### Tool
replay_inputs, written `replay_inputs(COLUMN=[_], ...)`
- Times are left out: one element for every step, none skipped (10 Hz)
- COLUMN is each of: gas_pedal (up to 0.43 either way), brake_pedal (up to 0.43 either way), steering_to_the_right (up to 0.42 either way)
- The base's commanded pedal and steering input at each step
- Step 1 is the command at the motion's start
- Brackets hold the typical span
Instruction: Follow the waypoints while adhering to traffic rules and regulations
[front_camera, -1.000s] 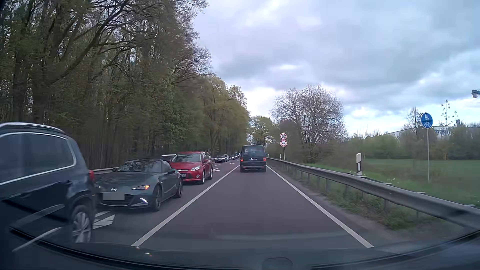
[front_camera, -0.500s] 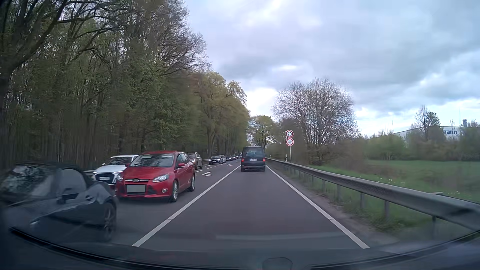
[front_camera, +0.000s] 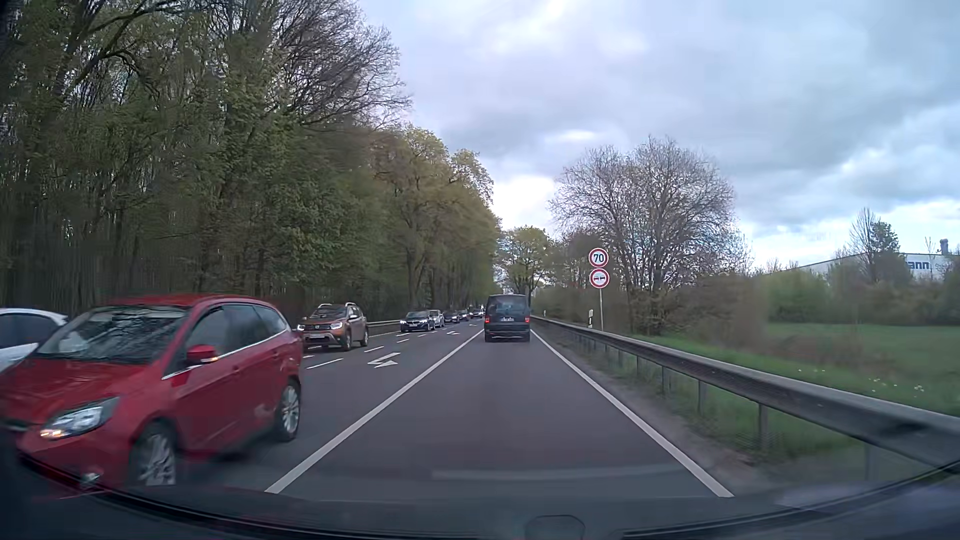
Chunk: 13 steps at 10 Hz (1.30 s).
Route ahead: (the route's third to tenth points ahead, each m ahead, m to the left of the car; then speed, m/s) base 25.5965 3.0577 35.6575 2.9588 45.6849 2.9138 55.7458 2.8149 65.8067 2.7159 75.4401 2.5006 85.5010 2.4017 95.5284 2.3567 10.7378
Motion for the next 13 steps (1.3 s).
replay_inputs(gas_pedal=[0.22, 0.22, 0.22, 0.22, 0.22, 0.22, 0.22, 0.22, 0.22, 0.22, 0.22, 0.22, 0.22], brake_pedal=[0.0, 0.006, 0.0, 0.006, 0.0, 0.0, 0.0, 0.006, 0.006, 0.006, 0.006, 0.006, 0.006], steering_to_the_right=[-0.003, -0.003, -0.003, -0.003, -0.003, -0.003, -0.003, -0.003, -0.003, -0.003, -0.003, -0.003, -0.003])
